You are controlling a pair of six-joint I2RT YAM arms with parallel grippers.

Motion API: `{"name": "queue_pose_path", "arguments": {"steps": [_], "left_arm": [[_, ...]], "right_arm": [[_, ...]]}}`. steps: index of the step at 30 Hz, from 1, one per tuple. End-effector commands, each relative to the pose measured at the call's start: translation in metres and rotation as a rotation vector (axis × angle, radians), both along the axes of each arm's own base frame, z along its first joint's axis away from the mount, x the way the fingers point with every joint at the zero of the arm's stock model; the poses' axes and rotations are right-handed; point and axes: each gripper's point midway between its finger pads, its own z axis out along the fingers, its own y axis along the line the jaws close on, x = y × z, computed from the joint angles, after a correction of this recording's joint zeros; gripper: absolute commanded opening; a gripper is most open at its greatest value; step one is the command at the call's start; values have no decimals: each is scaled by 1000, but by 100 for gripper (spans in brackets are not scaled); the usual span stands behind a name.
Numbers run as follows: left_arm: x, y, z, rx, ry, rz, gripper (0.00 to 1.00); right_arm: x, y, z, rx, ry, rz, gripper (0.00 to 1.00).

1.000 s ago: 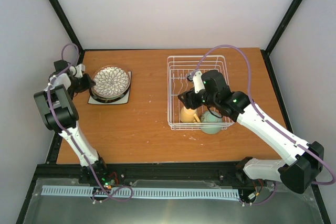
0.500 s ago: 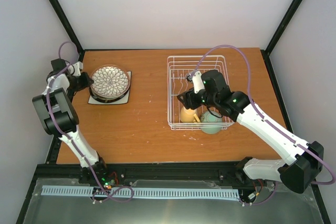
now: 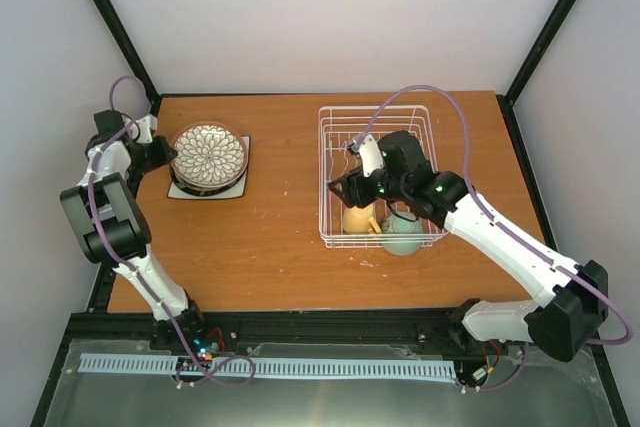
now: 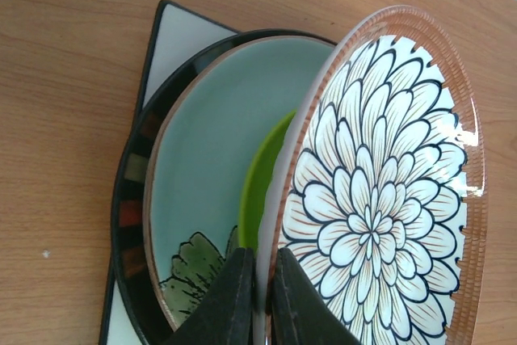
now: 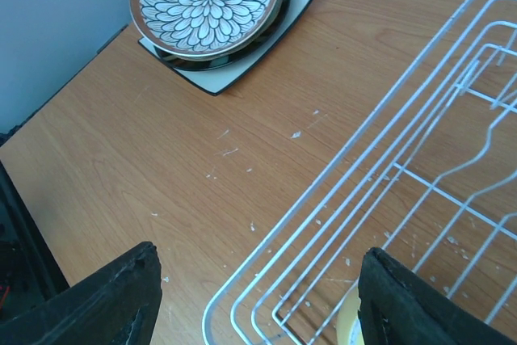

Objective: Load the mixed dishes into the dish rack

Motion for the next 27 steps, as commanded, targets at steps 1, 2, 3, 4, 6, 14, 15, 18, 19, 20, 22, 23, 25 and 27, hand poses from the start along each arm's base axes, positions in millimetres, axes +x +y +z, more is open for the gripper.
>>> {"name": "queue_pose_path", "arguments": {"steps": [1, 2, 3, 4, 6, 14, 15, 18, 19, 20, 22, 23, 25, 27], "left_arm": [[10, -16, 59, -79, -192, -84, 1], [10, -19, 63, -98, -209, -96, 1], [9, -19, 66, -109, -218, -102, 1], [9, -20, 67, -118, -223, -105, 1], [8, -21, 69, -134, -233, -114, 1], [-4, -40, 81, -266, -308, -189, 1], [-6, -44, 84, -292, -319, -202, 1], [-16, -57, 95, -361, -363, -234, 1], [-23, -63, 94, -387, -365, -245, 1], [-28, -66, 94, -386, -365, -242, 1], [-38, -70, 97, -376, -371, -247, 1], [-42, -72, 97, -368, -368, -248, 1], [-51, -77, 100, -361, -373, -260, 1], [-59, -82, 104, -362, -381, -267, 1]], "right_arm": [[-1, 20, 9, 78, -1, 79, 67], [-2, 25, 8, 93, 7, 105, 67], [-4, 31, 8, 113, 17, 138, 68], [-7, 38, 8, 140, 33, 177, 68], [-9, 53, 7, 182, 65, 238, 68], [7, 100, -6, 280, 171, 372, 70], [9, 105, -6, 291, 184, 391, 74], [17, 120, -8, 325, 229, 435, 79], [19, 124, -9, 335, 248, 444, 80], [22, 127, -9, 340, 260, 449, 81], [28, 134, -10, 355, 283, 461, 84], [31, 137, -10, 366, 293, 467, 85], [36, 143, -11, 379, 314, 478, 85], [42, 150, -11, 389, 329, 484, 85]]}}
